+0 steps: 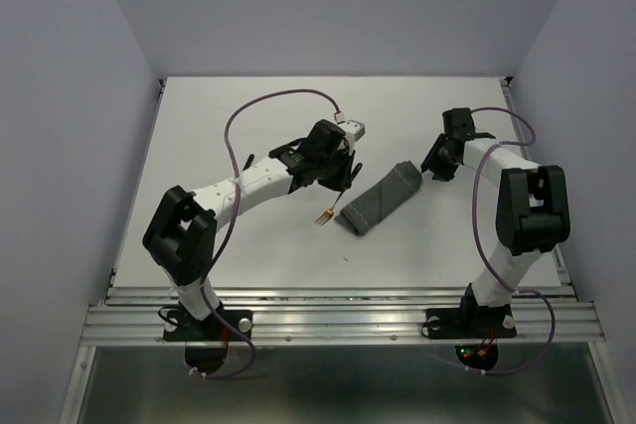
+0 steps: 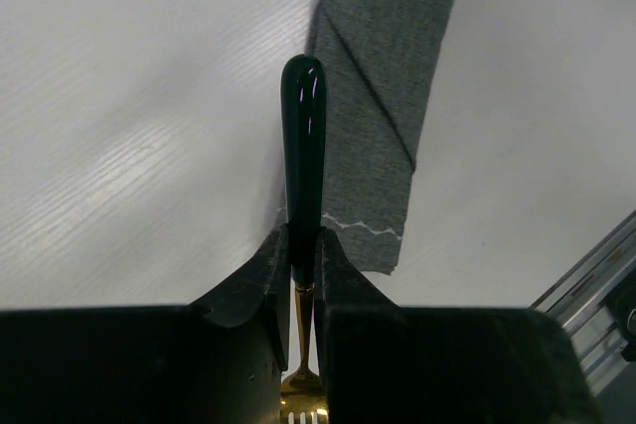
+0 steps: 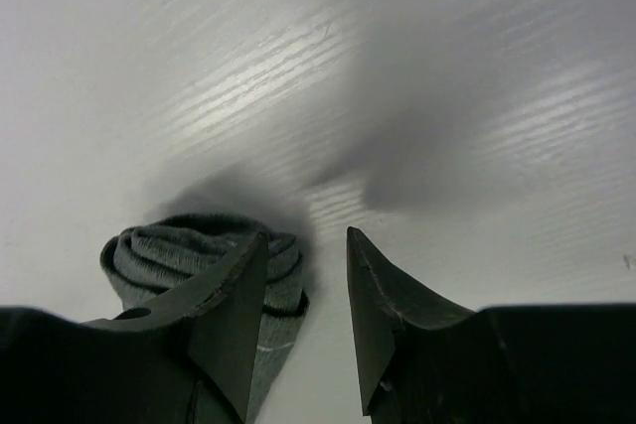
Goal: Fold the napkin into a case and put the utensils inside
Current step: Insert the fork into the folded napkin.
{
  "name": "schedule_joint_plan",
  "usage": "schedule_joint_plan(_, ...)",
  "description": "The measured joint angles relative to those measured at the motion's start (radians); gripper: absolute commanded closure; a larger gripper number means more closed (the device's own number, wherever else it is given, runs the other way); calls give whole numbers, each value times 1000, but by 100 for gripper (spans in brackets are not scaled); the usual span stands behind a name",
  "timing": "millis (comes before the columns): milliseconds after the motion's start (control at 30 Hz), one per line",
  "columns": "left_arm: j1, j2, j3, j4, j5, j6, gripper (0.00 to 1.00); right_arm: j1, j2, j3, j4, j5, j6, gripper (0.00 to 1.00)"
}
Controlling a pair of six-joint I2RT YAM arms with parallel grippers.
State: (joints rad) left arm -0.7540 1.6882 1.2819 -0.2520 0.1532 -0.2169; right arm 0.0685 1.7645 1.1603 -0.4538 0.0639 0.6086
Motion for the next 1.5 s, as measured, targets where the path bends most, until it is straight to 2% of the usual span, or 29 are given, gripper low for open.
schedule_joint_plan(167, -60, 27, 54, -14, 17, 18, 100, -3, 98, 49, 19, -35, -14, 59)
schedule_joint_plan(400, -82, 113, 119, -83, 25, 40, 100, 2, 100, 50, 47, -152, -41, 59)
schedule_joint_plan(700, -88, 269, 211, -172, 8, 60, 100, 35, 99, 26, 70, -206, -59, 59)
schedule_joint_plan(1167, -91, 283, 211, -224, 26, 91, 100, 37, 99, 23, 79, -238, -63, 58)
schedule_joint_plan(1500, -105, 364, 257, -249, 32, 98, 100, 38, 100, 23, 78, -256, -62, 58)
